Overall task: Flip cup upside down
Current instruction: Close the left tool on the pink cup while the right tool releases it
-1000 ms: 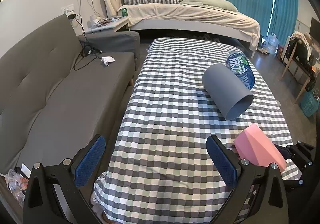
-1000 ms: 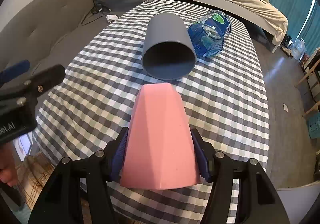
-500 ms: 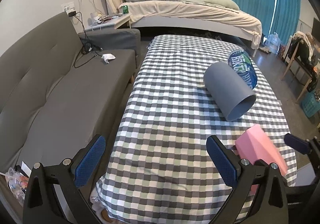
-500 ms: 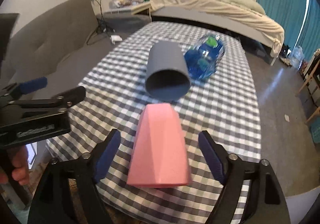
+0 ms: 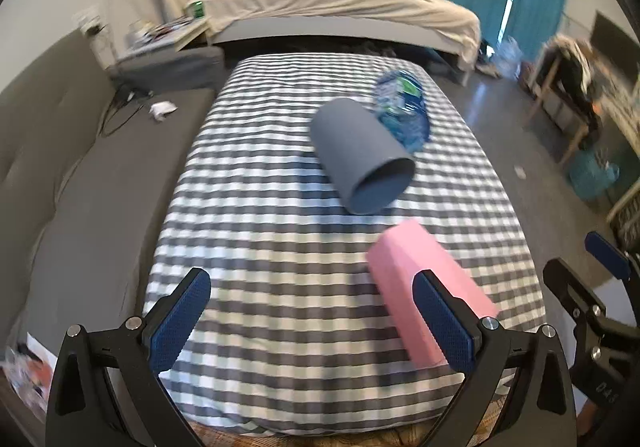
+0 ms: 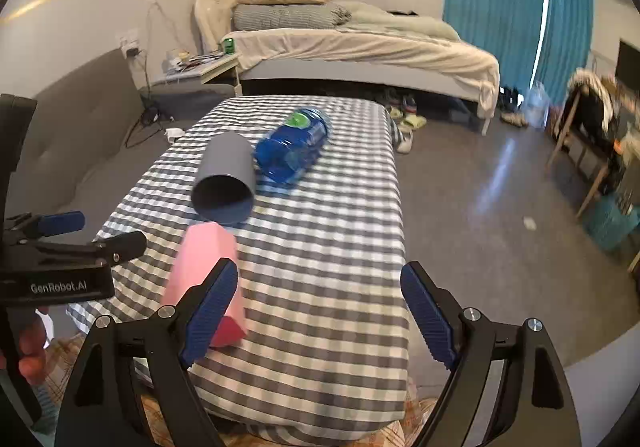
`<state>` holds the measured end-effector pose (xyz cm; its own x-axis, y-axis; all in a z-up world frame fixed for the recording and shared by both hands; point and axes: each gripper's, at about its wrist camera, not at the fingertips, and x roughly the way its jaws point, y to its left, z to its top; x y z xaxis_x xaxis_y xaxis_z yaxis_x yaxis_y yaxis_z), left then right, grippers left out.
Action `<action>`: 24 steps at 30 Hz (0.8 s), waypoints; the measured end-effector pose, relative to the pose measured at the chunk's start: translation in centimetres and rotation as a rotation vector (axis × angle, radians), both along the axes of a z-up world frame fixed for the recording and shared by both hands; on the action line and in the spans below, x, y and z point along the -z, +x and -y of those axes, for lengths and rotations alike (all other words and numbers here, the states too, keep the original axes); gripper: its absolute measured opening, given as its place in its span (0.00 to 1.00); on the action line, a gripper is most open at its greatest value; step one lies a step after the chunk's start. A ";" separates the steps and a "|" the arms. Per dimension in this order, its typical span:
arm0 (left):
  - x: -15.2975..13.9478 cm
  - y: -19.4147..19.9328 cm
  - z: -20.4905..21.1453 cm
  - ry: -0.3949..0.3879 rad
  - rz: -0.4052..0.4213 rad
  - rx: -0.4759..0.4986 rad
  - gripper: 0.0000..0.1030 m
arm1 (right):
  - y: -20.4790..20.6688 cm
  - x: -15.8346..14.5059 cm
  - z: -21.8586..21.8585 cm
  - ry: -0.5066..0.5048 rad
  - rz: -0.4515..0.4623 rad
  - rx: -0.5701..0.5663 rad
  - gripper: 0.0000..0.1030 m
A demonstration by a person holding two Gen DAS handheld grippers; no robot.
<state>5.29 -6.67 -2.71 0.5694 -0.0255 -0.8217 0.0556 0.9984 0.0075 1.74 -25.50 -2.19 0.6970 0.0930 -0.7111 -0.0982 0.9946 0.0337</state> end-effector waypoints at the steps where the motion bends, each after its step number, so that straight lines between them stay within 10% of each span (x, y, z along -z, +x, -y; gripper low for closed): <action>1: -0.1 0.2 0.5 0.000 -0.004 0.008 1.00 | 0.2 0.2 0.5 0.004 -0.008 0.008 0.82; 24: 4.7 5.3 5.3 -0.089 -0.298 0.029 0.93 | 3.7 1.3 3.6 0.082 -0.035 0.066 0.82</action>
